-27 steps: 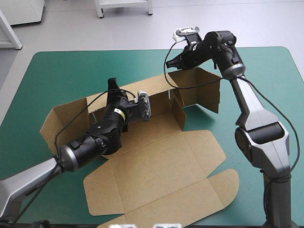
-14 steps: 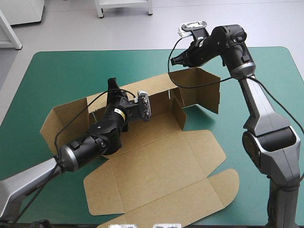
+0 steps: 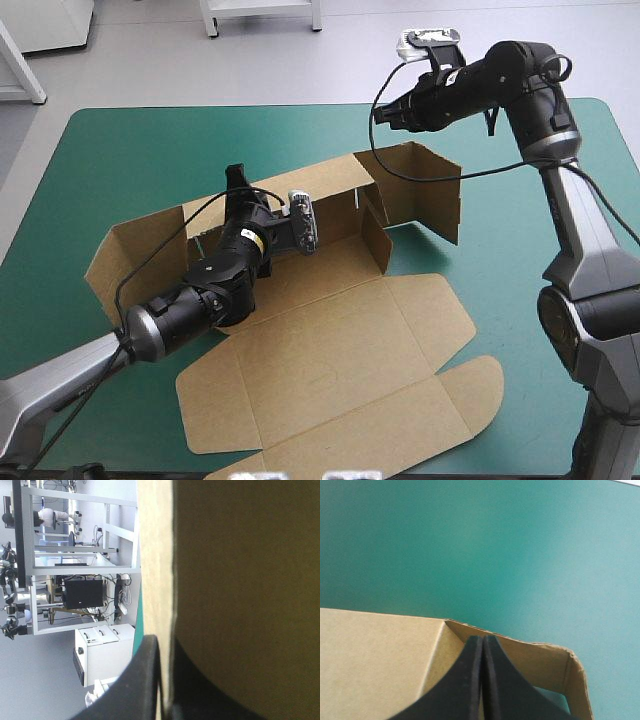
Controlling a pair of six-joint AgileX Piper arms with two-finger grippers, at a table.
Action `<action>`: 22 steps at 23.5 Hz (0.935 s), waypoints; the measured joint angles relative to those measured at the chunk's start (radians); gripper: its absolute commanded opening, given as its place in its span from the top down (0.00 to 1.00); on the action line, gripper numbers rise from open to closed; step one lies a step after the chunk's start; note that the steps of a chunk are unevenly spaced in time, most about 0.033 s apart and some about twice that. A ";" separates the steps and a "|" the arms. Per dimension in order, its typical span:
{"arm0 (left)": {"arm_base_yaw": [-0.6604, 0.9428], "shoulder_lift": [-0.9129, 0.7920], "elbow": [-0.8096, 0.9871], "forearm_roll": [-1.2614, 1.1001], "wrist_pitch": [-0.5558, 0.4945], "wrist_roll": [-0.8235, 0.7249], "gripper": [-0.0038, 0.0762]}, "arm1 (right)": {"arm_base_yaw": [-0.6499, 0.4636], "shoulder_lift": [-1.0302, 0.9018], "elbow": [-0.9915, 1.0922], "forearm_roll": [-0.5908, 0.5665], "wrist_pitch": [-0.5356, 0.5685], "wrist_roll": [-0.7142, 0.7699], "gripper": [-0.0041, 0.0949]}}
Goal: Fold the box
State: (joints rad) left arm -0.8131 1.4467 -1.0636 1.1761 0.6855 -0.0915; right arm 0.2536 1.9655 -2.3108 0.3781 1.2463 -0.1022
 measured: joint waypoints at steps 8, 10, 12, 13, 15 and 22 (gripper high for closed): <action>0.000 0.000 0.000 0.000 0.000 -0.003 0.96 | 0.006 0.092 -0.047 -0.010 -0.022 -0.002 0.97; 0.000 0.000 0.000 0.000 0.000 -0.003 0.96 | 0.006 0.135 -0.095 -0.014 -0.021 0.001 0.97; 0.000 0.000 0.000 0.000 0.000 -0.003 0.96 | 0.006 0.169 -0.153 -0.015 -0.018 0.008 0.97; 0.000 0.000 0.000 0.000 0.000 -0.003 0.96 | 0.006 0.193 -0.210 -0.015 -0.019 0.020 0.97; 0.000 0.000 0.000 0.000 0.000 -0.003 0.96 | 0.006 0.201 -0.236 -0.016 -0.027 0.027 0.97; 0.000 0.000 0.000 -0.002 0.000 -0.003 0.96 | 0.006 0.248 -0.252 -0.033 -0.035 0.030 0.98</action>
State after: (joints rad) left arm -0.8131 1.4467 -1.0636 1.1741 0.6855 -0.0945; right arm 0.2599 2.2135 -2.5623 0.3449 1.2113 -0.0724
